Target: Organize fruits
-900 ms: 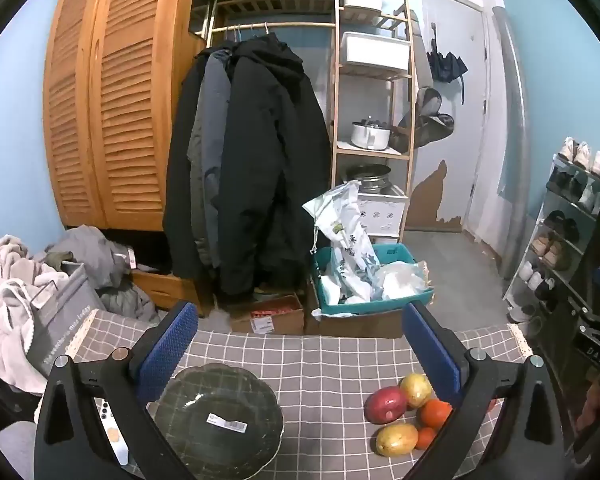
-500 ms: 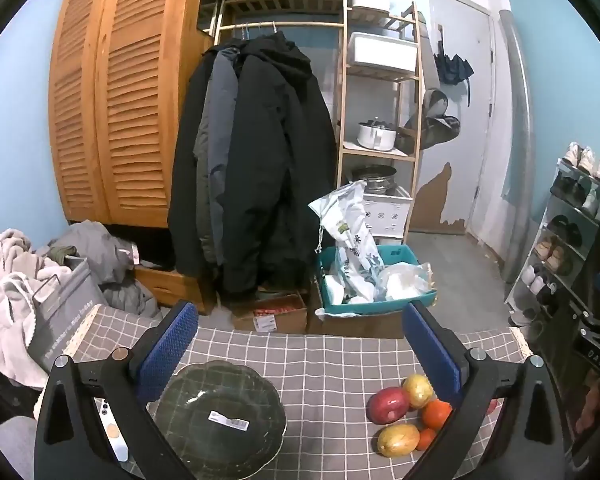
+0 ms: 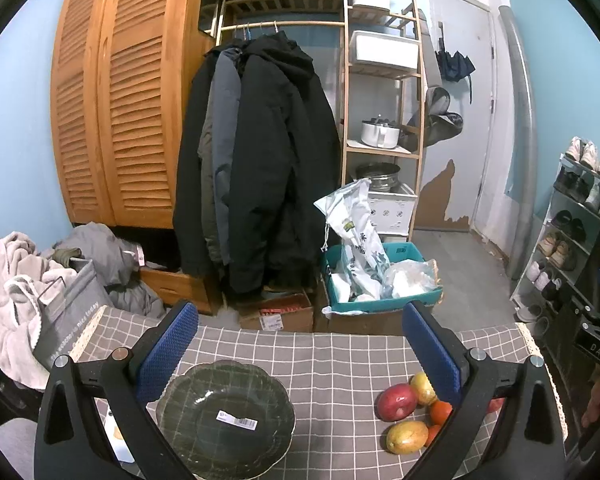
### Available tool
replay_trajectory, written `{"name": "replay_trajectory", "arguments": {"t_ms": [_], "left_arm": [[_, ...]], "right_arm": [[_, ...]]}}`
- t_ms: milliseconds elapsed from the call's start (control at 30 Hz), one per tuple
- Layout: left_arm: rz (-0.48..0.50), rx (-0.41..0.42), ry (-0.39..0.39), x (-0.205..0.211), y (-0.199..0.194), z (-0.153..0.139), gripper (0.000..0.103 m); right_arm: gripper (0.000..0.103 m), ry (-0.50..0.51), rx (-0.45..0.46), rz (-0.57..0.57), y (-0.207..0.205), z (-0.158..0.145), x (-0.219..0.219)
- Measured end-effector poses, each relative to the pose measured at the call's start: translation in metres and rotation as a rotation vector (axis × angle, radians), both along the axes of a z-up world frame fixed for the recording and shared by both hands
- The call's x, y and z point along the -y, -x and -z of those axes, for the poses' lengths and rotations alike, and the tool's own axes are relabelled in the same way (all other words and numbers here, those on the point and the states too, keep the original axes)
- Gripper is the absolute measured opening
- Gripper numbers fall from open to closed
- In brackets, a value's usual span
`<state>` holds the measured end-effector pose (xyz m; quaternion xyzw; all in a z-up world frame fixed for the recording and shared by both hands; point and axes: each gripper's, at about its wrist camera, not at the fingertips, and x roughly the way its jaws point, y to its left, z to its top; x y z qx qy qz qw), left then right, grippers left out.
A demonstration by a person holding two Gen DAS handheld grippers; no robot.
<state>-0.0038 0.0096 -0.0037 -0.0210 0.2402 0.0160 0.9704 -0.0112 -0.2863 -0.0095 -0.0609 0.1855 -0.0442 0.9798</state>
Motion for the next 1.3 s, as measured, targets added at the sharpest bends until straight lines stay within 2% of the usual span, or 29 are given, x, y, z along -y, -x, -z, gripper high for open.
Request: {"name": "replay_trajectory", "arguments": {"t_ms": [1300], "left_arm": [[-0.004,0.0,0.001,-0.0034,0.0005,0.0015,0.103]], "right_arm": [[0.096,-0.004,-0.003,0.001,-0.002,0.0037,-0.0025]]}}
